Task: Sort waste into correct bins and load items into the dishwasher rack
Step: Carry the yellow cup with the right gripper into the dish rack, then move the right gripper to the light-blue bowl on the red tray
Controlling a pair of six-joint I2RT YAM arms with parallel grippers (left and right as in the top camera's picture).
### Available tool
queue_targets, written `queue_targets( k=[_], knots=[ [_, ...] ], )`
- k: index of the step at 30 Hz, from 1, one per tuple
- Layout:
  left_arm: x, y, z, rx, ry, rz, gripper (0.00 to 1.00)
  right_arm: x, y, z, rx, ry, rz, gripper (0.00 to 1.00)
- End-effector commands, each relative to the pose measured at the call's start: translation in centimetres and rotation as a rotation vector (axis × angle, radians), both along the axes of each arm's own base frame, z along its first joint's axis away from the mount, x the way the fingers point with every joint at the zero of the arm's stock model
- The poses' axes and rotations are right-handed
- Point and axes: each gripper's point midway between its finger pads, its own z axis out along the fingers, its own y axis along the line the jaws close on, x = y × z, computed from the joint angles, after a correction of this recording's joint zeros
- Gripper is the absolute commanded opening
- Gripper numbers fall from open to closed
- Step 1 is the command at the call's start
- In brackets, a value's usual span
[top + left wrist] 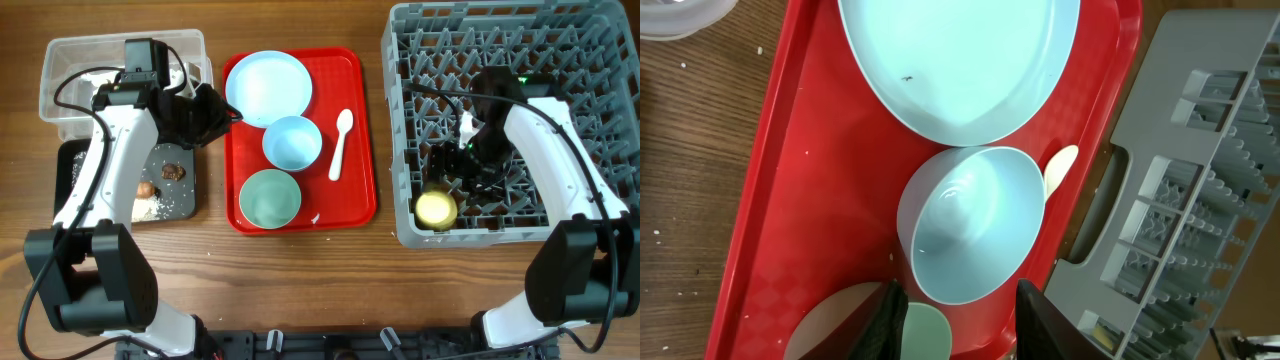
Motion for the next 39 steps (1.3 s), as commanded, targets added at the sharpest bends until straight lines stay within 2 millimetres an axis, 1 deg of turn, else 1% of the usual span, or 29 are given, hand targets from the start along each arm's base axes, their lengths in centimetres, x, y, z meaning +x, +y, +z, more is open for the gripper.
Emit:
queue_targets(
  k=[1,5,8,12,13,14,16,17,19,20,23,24,25,26,28,29,30,32,35,37,39],
  knots=[
    [0.2,0.1,1.1,0.009,-0.035,-0.003,0.37,0.6,0.2,-0.4,0.008,-0.01,-0.021,0.87],
    [0.2,0.1,1.1,0.009,-0.035,-0.003,0.37,1.9,0.8,-0.1,0.043,-0.061,-0.027,0.84],
    [0.2,0.1,1.1,0.009,-0.035,-0.003,0.37,3.5,1.0,1.3,0.049,-0.123,-0.029,0.82],
    [0.2,0.1,1.1,0.009,-0.035,-0.003,0.37,6.5,1.1,5.2,0.057,-0.258,-0.026,0.81],
    [0.2,0.1,1.1,0.009,-0.035,-0.003,0.37,7.5,1.2,6.6,0.06,-0.306,-0.024,0.81],
    [0.2,0.1,1.1,0.009,-0.035,-0.003,0.37,8.1,1.2,7.6,0.062,-0.34,-0.024,0.81],
    [0.2,0.1,1.1,0.009,-0.035,-0.003,0.37,9.8,1.5,10.5,0.082,-0.443,-0.022,0.81],
    [0.2,0.1,1.1,0.009,-0.035,-0.003,0.37,10.4,1.8,11.4,0.102,-0.474,-0.019,0.81],
    [0.2,0.1,1.1,0.009,-0.035,-0.003,0.37,11.8,3.2,13.2,0.167,-0.557,0.001,0.81],
    [0.2,0.1,1.1,0.009,-0.035,-0.003,0.38,12.4,4.0,13.8,0.196,-0.594,0.015,0.8],
    [0.2,0.1,1.1,0.014,-0.043,-0.016,0.39,14.1,6.6,14.3,0.237,-0.665,0.035,0.79],
    [0.2,0.1,1.1,0.022,-0.054,-0.034,0.4,14.5,7.4,14.2,0.244,-0.676,0.041,0.78],
    [0.2,0.1,1.1,0.03,-0.066,-0.053,0.4,15.0,8.6,14.1,0.257,-0.686,0.052,0.78],
    [0.2,0.2,1.1,0.039,-0.078,-0.072,0.4,15.4,10.2,13.7,0.267,-0.694,0.069,0.77],
    [0.3,0.3,1.2,0.05,-0.096,-0.096,0.4,15.9,12.4,12.7,0.277,-0.688,0.09,0.76],
    [0.5,0.6,1.6,0.064,-0.127,-0.12,0.4,16.2,15.4,10.8,0.283,-0.667,0.131,0.73],
    [0.6,0.7,2.0,0.07,-0.143,-0.125,0.4,16.2,16.6,9.7,0.276,-0.649,0.141,0.72],
    [0.9,1.1,3.4,0.09,-0.199,-0.147,0.4,16.2,18.3,7.1,0.233,-0.608,0.142,0.69],
    [1.2,2.1,5.2,0.161,-0.264,-0.143,0.43,16.1,20.1,3.8,0.199,-0.557,0.156,0.68],
    [1.3,3.9,6.4,0.272,-0.293,-0.096,0.48,15.9,21.5,1.3,0.189,-0.524,0.185,0.68],
    [1.2,5.6,7.2,0.365,-0.308,-0.053,0.54,15.7,22.0,-0.7,0.159,-0.495,0.188,0.67]
  ],
)
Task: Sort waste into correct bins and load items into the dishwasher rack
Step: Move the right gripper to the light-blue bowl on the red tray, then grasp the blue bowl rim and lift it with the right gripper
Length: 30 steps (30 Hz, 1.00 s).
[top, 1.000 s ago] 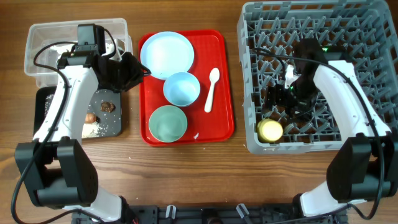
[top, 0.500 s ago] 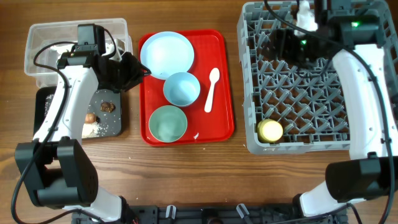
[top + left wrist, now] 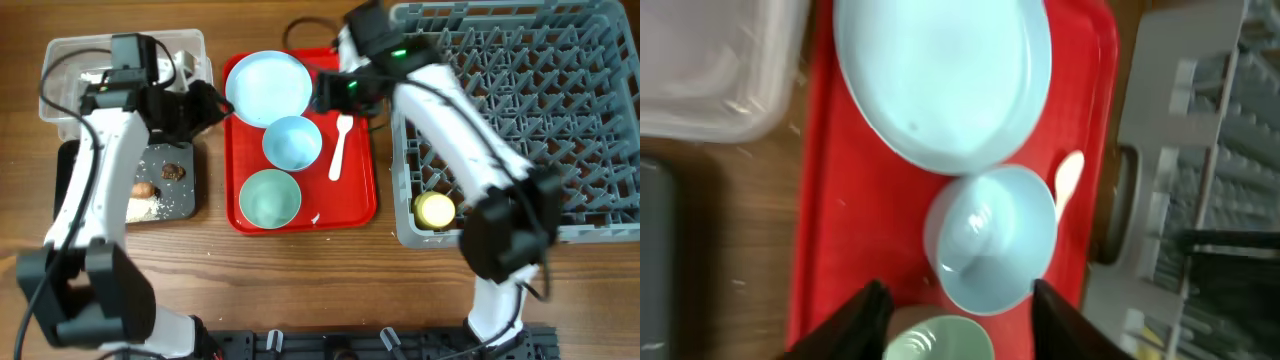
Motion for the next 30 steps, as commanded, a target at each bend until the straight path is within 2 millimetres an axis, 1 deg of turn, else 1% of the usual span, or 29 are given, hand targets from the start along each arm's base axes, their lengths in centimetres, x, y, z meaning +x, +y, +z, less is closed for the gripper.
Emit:
queue_targets(
  k=[1,3,5,7,9,13,15,18,19,20,25,28,30],
  knots=[
    [0.4,4.2,4.6,0.238,-0.15,0.09,0.58,0.2,0.5,-3.7,-0.079,0.041,-0.048,0.66],
    [0.1,5.5,5.3,0.304,-0.163,0.131,0.64,0.1,0.4,-5.6,-0.123,0.069,-0.074,0.64],
    [-0.1,6.0,5.5,0.329,-0.167,0.147,0.68,0.0,0.5,-6.9,-0.148,0.081,-0.079,0.63],
    [-0.1,6.1,5.5,0.334,-0.166,0.149,0.75,0.0,0.6,-7.8,-0.159,0.091,-0.076,0.61],
    [-0.1,6.1,5.4,0.333,-0.164,0.149,1.0,-0.2,0.7,-9.0,-0.171,0.113,-0.076,0.57],
    [-0.1,6.1,5.4,0.333,-0.164,0.149,1.0,-0.9,0.9,-11.3,-0.192,0.163,-0.082,0.52],
    [-0.1,6.1,5.4,0.333,-0.164,0.149,1.0,-1.1,1.0,-11.8,-0.191,0.176,-0.079,0.46],
    [-0.1,6.1,5.4,0.333,-0.164,0.149,1.0,-1.0,1.1,-11.8,-0.188,0.174,-0.087,0.35],
    [-0.1,6.1,5.4,0.333,-0.164,0.149,1.0,-0.9,1.1,-11.8,-0.187,0.173,-0.088,0.34],
    [-0.1,6.1,5.4,0.333,-0.164,0.149,1.0,-0.9,1.1,-11.7,-0.187,0.173,-0.088,0.27],
    [-0.1,6.1,5.4,0.333,-0.164,0.149,1.0,-0.9,1.0,-11.8,-0.187,0.174,-0.088,0.1],
    [-0.1,6.1,5.4,0.333,-0.164,0.149,1.0,-0.9,1.0,-11.6,-0.173,0.181,-0.088,0.04],
    [-0.1,6.1,5.4,0.333,-0.164,0.149,1.0,-0.9,0.8,-11.3,-0.171,0.183,-0.091,0.04]
  ],
)
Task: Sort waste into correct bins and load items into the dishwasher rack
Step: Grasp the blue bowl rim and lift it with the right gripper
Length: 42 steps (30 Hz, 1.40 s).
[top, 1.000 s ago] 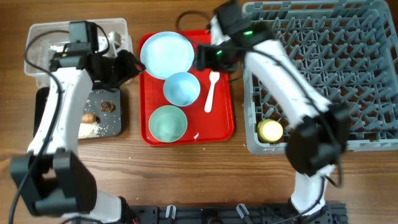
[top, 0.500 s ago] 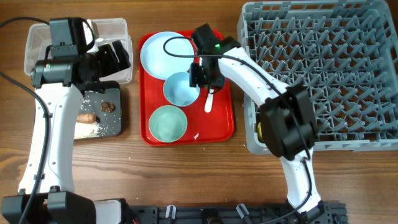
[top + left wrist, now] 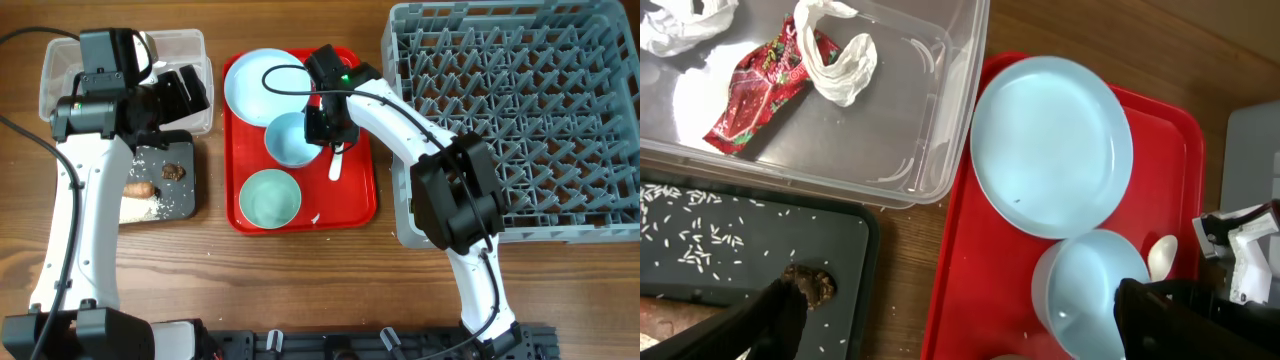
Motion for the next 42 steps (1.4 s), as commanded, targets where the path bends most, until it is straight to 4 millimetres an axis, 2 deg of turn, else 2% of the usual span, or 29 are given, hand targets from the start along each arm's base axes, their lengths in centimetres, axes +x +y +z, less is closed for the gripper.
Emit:
queue_targets(
  k=[1,3,6,11,12,16,18,20,23,24,26,29,34,38,42],
  knots=[
    [0.2,0.5,0.4,0.019,-0.012,0.003,1.0,0.3,-0.3,0.4,0.008,0.001,-0.011,0.04],
    [0.2,0.5,0.4,0.019,-0.012,0.003,1.0,0.4,-0.6,1.2,0.011,-0.008,-0.013,0.04],
    [0.2,0.5,0.4,0.019,-0.012,0.003,1.0,1.1,-1.5,3.8,0.032,-0.047,-0.031,0.04],
    [0.2,0.5,0.4,0.019,-0.012,0.003,1.0,2.7,-4.0,10.6,0.077,-0.19,-0.03,0.04],
    [0.2,0.5,0.4,0.019,-0.012,0.004,1.0,3.1,-4.9,12.6,0.078,-0.243,-0.026,0.04],
    [0.2,0.5,0.4,0.019,-0.012,0.003,1.0,4.5,-10.6,18.4,-0.075,-0.437,-0.135,0.04],
    [0.2,0.5,0.4,0.019,-0.012,0.003,1.0,4.9,-15.1,21.7,-0.235,-0.557,-0.235,0.04],
    [0.2,0.5,0.4,0.019,-0.012,0.004,1.0,5.1,-18.6,24.2,-0.375,-0.648,-0.323,0.04],
    [0.2,0.5,0.4,0.019,-0.012,0.003,1.0,5.0,-24.5,28.5,-0.695,-0.804,-0.5,0.04],
    [0.2,0.5,0.4,0.019,-0.012,0.003,1.0,4.9,-25.9,29.5,-0.789,-0.839,-0.548,0.04],
    [0.2,0.5,0.4,0.019,-0.012,0.004,1.0,4.9,-27.4,30.7,-0.918,-0.879,-0.598,0.04],
    [0.2,0.5,0.4,0.019,-0.012,0.003,1.0,6.5,-27.6,30.4,-1.005,-0.879,-0.523,0.04],
    [0.2,0.5,0.4,0.019,-0.012,0.003,1.0,10.1,-28.3,28.1,-1.217,-0.792,-0.261,0.04],
    [0.2,0.5,0.4,0.019,-0.012,0.004,1.0,12.7,-28.4,24.9,-1.367,-0.665,0.016,0.04],
    [0.2,0.5,0.4,0.019,-0.012,0.004,1.0,14.2,-27.9,22.0,-1.438,-0.576,0.194,0.04]
  ],
)
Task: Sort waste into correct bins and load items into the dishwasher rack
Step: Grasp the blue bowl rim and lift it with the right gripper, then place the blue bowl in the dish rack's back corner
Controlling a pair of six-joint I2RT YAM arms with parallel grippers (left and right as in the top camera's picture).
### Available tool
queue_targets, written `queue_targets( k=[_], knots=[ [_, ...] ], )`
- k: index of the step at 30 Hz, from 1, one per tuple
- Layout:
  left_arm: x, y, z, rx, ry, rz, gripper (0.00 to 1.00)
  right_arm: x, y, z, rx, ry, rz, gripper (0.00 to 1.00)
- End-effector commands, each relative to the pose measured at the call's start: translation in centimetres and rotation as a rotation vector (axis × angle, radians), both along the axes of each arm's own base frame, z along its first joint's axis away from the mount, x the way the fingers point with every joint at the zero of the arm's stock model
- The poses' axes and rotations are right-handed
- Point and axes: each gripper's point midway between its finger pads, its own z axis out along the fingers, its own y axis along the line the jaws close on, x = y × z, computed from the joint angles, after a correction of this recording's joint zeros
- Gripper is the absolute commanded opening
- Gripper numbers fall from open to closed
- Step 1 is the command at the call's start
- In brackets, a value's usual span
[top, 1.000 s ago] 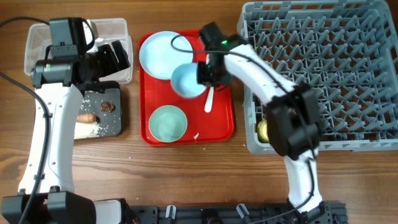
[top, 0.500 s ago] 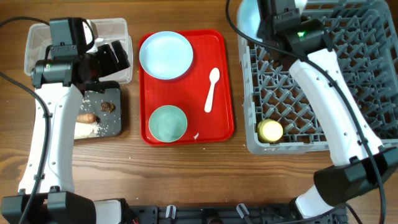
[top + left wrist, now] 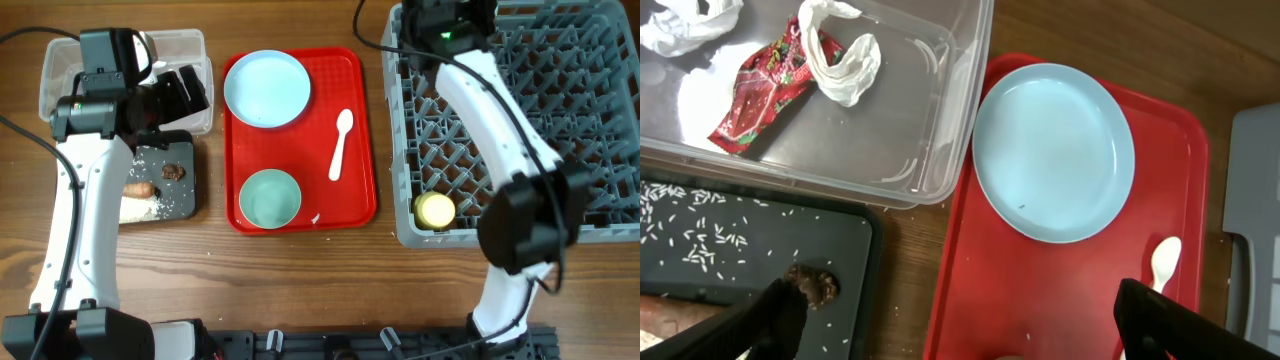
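On the red tray point(image 3: 352, 195) lie a pale blue plate point(image 3: 266, 88), a green bowl point(image 3: 269, 198) and a white spoon point(image 3: 340, 143). The small blue bowl is out of view. My left gripper point(image 3: 965, 335) hangs open, wide and empty, high over the gap between the bins and the tray; overhead it is by the clear bin point(image 3: 185, 88). My right arm point(image 3: 452, 25) reaches to the far left corner of the grey dishwasher rack point(image 3: 600, 140). Its fingers are hidden at the frame's top edge.
The clear bin point(image 3: 940, 120) holds a red wrapper point(image 3: 750, 90) and white tissues point(image 3: 840, 50). The black tray point(image 3: 760, 260) carries rice grains and a brown food scrap point(image 3: 812, 285). A yellow cup point(image 3: 435, 210) sits in the rack's near left corner.
The small blue bowl is gone from the tray. My right arm, then at that bowl, now reaches over the rack's far left corner. The left arm has not moved.
First my right gripper was in the rack by the yellow cup, and my left hung low over the blue bowl. Then the right arm was over the tray and the left was higher. Then the right gripper was at the bowl. Now the bowl is off the tray.
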Motion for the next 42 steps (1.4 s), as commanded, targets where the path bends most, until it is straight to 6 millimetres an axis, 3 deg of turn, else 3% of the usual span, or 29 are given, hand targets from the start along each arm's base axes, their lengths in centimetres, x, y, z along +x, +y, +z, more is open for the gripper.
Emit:
queue_targets(
  k=[1,9,15,23,33,42],
  knots=[
    [0.2,0.3,0.4,0.013,-0.013,0.0,1.0,0.8,0.0,-1.9,-0.206,0.224,0.043,0.05],
    [0.2,0.3,0.4,0.013,-0.013,0.0,1.0,1.7,0.9,-3.6,-0.179,0.233,0.088,0.04],
    [0.2,0.3,0.4,0.013,-0.013,-0.001,1.0,1.9,1.8,-3.8,-0.147,0.206,0.107,0.04],
    [0.2,0.3,0.4,0.013,-0.013,-0.001,1.0,3.3,1.3,-3.1,-0.115,0.095,0.083,0.04],
    [0.2,0.3,0.4,0.013,-0.013,0.0,1.0,4.0,1.4,-6.6,-0.149,0.165,0.088,0.04],
    [0.2,0.3,0.4,0.013,-0.013,-0.001,1.0,3.8,2.3,-7.8,-0.161,0.207,0.109,0.05]
  ],
)
